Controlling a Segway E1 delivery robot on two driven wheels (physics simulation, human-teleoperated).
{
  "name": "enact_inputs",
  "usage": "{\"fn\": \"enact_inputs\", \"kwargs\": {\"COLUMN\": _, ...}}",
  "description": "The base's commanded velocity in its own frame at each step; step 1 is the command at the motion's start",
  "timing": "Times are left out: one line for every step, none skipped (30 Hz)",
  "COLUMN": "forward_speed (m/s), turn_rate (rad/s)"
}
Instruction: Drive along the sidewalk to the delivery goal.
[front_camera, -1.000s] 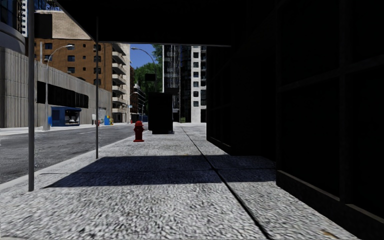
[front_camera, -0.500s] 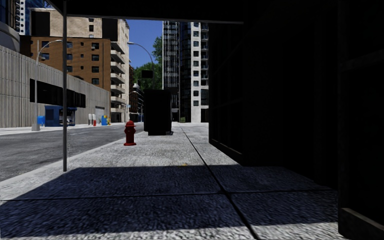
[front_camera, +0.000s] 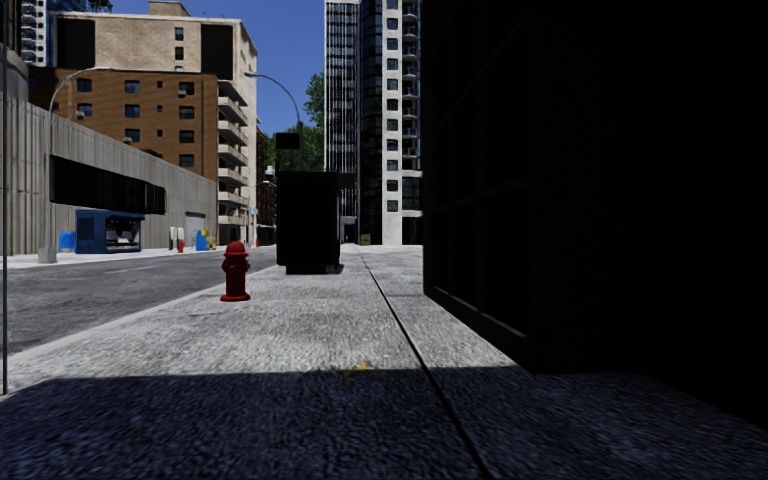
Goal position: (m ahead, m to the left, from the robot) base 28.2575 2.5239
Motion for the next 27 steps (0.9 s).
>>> {"fn": "enact_inputs", "kwargs": {"forward_speed": 2.00, "turn_rate": 0.05}}
{"fn": "enact_inputs", "kwargs": {"forward_speed": 2.00, "turn_rate": 0.08}}
{"fn": "enact_inputs", "kwargs": {"forward_speed": 2.00, "turn_rate": 0.13}}
{"fn": "enact_inputs", "kwargs": {"forward_speed": 2.00, "turn_rate": 0.17}}
{"fn": "enact_inputs", "kwargs": {"forward_speed": 2.00, "turn_rate": 0.17}}
{"fn": "enact_inputs", "kwargs": {"forward_speed": 2.00, "turn_rate": 0.19}}
{"fn": "enact_inputs", "kwargs": {"forward_speed": 2.00, "turn_rate": 0.19}}
{"fn": "enact_inputs", "kwargs": {"forward_speed": 2.00, "turn_rate": 0.21}}
{"fn": "enact_inputs", "kwargs": {"forward_speed": 2.00, "turn_rate": 0.21}}
{"fn": "enact_inputs", "kwargs": {"forward_speed": 2.00, "turn_rate": 0.25}}
{"fn": "enact_inputs", "kwargs": {"forward_speed": 2.00, "turn_rate": 0.29}}
{"fn": "enact_inputs", "kwargs": {"forward_speed": 2.00, "turn_rate": 0.32}}
{"fn": "enact_inputs", "kwargs": {"forward_speed": 2.00, "turn_rate": 0.32}}
{"fn": "enact_inputs", "kwargs": {"forward_speed": 2.00, "turn_rate": 0.33}}
{"fn": "enact_inputs", "kwargs": {"forward_speed": 2.00, "turn_rate": 0.33}}
{"fn": "enact_inputs", "kwargs": {"forward_speed": 2.00, "turn_rate": 0.33}}
{"fn": "enact_inputs", "kwargs": {"forward_speed": 2.00, "turn_rate": 0.33}}
{"fn": "enact_inputs", "kwargs": {"forward_speed": 2.00, "turn_rate": 0.33}}
{"fn": "enact_inputs", "kwargs": {"forward_speed": 2.00, "turn_rate": 0.33}}
{"fn": "enact_inputs", "kwargs": {"forward_speed": 2.00, "turn_rate": 0.33}}
{"fn": "enact_inputs", "kwargs": {"forward_speed": 2.00, "turn_rate": 0.33}}
{"fn": "enact_inputs", "kwargs": {"forward_speed": 2.00, "turn_rate": 0.30}}
{"fn": "enact_inputs", "kwargs": {"forward_speed": 2.00, "turn_rate": 0.30}}
{"fn": "enact_inputs", "kwargs": {"forward_speed": 2.00, "turn_rate": 0.00}}
{"fn": "enact_inputs", "kwargs": {"forward_speed": 2.00, "turn_rate": 0.00}}
{"fn": "enact_inputs", "kwargs": {"forward_speed": 2.00, "turn_rate": 0.00}}
{"fn": "enact_inputs", "kwargs": {"forward_speed": 2.00, "turn_rate": 0.00}}
